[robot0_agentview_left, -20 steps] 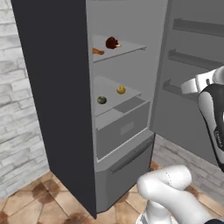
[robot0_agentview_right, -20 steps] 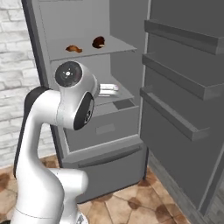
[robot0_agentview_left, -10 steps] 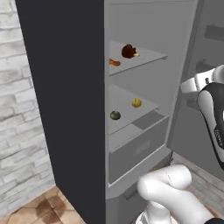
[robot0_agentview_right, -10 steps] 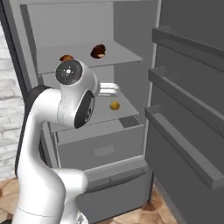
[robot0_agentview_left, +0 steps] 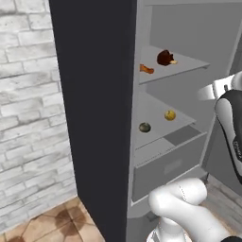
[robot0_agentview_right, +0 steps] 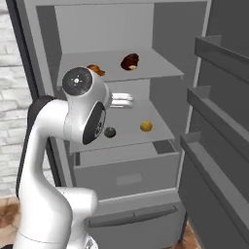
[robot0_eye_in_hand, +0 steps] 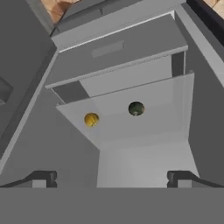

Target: Gather the squashs from the fridge and place them on a tray on the dining counter. Then gather the chicken drumstick and steak from the fridge and place them on the other tray.

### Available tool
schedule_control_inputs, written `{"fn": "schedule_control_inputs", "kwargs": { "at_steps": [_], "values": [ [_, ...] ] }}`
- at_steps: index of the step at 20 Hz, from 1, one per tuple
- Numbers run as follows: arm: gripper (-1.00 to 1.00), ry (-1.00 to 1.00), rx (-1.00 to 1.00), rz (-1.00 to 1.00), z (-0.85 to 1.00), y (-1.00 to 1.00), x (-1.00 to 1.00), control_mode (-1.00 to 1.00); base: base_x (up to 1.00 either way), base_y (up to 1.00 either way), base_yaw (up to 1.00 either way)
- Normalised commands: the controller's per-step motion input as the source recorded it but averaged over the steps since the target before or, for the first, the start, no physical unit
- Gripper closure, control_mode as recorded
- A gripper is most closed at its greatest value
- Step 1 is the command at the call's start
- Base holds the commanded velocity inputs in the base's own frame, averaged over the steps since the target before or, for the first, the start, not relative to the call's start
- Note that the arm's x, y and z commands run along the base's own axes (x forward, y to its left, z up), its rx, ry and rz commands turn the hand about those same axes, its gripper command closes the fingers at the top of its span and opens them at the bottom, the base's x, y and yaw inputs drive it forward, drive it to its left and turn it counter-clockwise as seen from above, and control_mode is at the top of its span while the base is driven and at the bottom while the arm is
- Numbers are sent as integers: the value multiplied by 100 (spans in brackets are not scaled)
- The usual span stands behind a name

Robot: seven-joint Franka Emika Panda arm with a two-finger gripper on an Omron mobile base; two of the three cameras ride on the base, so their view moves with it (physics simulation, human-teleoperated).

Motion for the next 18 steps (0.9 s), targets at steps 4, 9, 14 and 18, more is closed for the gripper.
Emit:
{"fn": "schedule_control_inputs", "kwargs": {
  "at_steps": [4,9,14,18],
  "values": [
    [-100,0,0,0,0,0,0,100,8,-40,28],
    [-100,0,0,0,0,0,0,100,22,-50,23],
    [-100,0,0,0,0,0,0,100,17,-47,21],
    [-100,0,0,0,0,0,0,100,12,-30,22]
  ]
}}
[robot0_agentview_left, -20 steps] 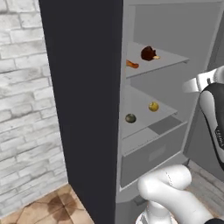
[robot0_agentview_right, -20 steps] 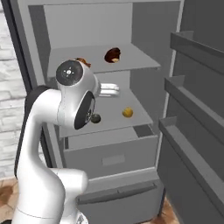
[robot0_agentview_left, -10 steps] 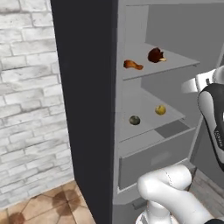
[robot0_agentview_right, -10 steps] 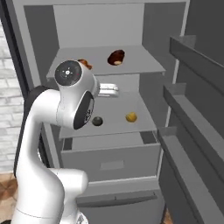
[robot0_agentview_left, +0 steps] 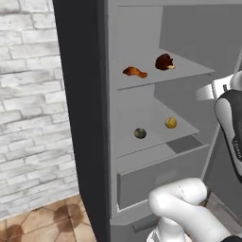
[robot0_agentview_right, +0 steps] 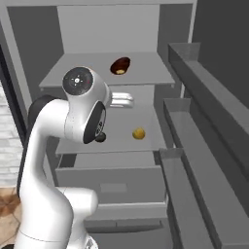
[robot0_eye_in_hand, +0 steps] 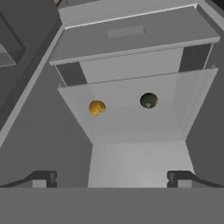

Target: Gather the squashs from the fridge and place them on a tray on the dining counter. Then gather the chicken drumstick and steak from the fridge and place them on the other tray.

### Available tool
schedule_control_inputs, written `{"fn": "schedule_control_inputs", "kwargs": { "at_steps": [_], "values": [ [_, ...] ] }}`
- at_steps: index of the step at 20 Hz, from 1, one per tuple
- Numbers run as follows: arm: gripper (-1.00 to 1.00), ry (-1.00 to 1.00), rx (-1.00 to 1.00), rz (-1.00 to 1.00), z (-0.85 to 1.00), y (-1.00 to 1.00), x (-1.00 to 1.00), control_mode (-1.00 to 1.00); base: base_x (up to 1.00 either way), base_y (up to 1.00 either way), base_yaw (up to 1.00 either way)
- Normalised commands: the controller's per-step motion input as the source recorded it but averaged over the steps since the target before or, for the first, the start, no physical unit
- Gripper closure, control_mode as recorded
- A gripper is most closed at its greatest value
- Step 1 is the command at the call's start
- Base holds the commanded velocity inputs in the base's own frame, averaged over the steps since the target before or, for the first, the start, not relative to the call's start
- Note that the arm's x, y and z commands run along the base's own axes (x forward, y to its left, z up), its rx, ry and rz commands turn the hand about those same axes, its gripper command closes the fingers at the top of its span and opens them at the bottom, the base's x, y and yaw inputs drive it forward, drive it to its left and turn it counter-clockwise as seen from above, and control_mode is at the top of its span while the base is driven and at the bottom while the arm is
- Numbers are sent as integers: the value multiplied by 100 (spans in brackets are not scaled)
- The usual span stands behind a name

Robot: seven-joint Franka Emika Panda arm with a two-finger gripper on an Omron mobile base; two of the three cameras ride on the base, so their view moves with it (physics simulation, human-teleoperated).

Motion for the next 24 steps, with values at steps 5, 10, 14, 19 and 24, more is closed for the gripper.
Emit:
{"fn": "schedule_control_inputs", "kwargs": {
  "at_steps": [5,10,14,19,24],
  "values": [
    [-100,0,0,0,0,0,0,100,27,-31,29],
    [-100,0,0,0,0,0,0,100,7,-50,26],
    [-100,0,0,0,0,0,0,100,26,-32,22],
    [-100,0,0,0,0,0,0,100,31,-15,17],
    [-100,0,0,0,0,0,0,100,35,-8,16]
  ]
}}
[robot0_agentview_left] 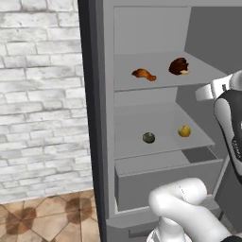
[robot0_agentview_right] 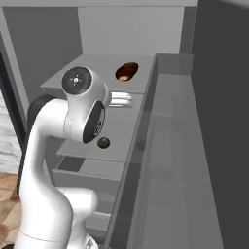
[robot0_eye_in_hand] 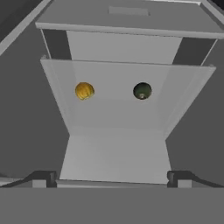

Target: Gather the squashs from the fridge and place them on a tray on the dining counter. Then gather the chicken drumstick and steak from the fridge and place them on the other tray.

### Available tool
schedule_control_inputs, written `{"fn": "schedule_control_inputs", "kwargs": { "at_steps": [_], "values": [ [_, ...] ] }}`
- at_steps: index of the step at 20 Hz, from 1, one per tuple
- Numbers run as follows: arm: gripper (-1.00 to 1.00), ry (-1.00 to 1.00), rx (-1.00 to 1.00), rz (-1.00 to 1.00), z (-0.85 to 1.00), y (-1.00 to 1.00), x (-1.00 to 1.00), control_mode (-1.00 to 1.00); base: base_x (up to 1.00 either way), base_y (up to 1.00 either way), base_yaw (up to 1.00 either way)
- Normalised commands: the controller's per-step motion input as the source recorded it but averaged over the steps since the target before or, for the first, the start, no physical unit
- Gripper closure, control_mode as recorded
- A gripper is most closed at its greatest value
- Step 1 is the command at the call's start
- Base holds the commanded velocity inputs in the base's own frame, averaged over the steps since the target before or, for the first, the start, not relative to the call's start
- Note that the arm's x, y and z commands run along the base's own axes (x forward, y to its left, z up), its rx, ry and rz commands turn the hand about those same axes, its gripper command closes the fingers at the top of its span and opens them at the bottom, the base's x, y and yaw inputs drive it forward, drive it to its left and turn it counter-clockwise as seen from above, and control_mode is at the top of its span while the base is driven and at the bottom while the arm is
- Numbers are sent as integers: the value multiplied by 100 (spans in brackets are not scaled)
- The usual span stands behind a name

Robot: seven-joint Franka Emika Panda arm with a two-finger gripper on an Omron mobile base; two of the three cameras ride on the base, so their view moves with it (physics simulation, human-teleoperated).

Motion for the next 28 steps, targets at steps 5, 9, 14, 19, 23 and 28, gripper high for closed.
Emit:
{"fn": "schedule_control_inputs", "kwargs": {
  "at_steps": [5,9,14,19,23,28],
  "values": [
    [-100,1,0,0,-31,-3,-12,-100,4,0,3],
    [-100,15,-14,-4,-86,31,-22,-100,0,0,0],
    [-100,20,-10,-6,-75,65,3,-100,0,0,0],
    [-100,14,1,-3,-48,47,44,-100,0,0,0],
    [-100,2,4,-5,-35,41,63,-100,0,0,0],
    [-100,0,4,-1,-43,13,25,-100,0,0,0]
  ]
}}
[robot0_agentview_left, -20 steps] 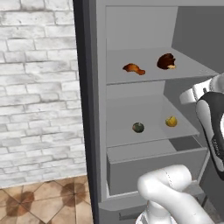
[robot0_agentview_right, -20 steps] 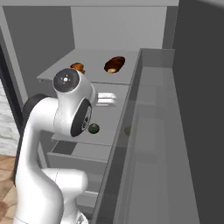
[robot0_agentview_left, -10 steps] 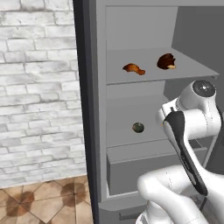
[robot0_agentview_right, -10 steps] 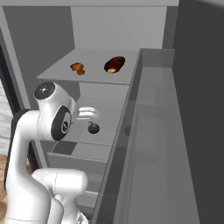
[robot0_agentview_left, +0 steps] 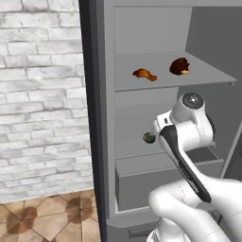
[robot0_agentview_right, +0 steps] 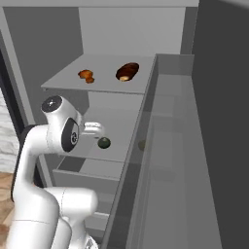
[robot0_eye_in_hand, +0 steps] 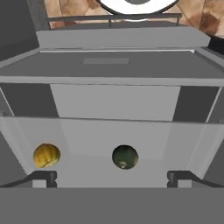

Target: Gather the squashs from the fridge and place them on a tray on the dining counter. Then gather the chicken drumstick and steak from the fridge and place them on the other tray.

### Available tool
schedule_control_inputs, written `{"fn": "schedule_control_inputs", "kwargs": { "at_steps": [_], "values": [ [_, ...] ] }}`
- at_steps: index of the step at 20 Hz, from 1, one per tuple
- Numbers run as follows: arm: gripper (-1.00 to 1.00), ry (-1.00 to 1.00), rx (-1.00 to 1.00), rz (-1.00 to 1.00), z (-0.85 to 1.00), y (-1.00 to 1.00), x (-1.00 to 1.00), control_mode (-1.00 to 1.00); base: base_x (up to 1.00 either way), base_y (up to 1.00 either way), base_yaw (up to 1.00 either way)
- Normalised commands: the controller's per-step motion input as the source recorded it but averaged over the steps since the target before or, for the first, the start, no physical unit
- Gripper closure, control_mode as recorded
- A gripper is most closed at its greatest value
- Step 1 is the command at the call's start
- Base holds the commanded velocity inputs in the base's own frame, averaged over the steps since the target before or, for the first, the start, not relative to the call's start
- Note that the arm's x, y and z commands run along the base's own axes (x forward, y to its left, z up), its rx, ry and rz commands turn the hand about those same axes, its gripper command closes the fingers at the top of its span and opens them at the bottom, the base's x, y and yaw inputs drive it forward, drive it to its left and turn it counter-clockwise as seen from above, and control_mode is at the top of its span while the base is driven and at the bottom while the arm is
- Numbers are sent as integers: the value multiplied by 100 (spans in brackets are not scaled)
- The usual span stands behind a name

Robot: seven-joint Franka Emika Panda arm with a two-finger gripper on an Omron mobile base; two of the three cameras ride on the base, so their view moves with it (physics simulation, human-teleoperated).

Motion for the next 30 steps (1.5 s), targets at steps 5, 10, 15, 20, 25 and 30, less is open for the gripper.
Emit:
{"fn": "schedule_control_inputs", "kwargs": {
  "at_steps": [5,10,15,20,25,30],
  "values": [
    [-100,2,6,1,-34,0,31,-100,0,0,0],
    [-100,9,5,0,-25,0,47,-100,0,0,0],
    [-100,10,1,0,-36,0,49,-100,0,0,0],
    [-100,8,0,0,-37,0,53,-100,0,0,0],
    [-100,1,1,0,-34,0,44,-100,0,0,0],
    [-100,0,0,0,-35,1,42,-100,0,0,0]
  ]
}}
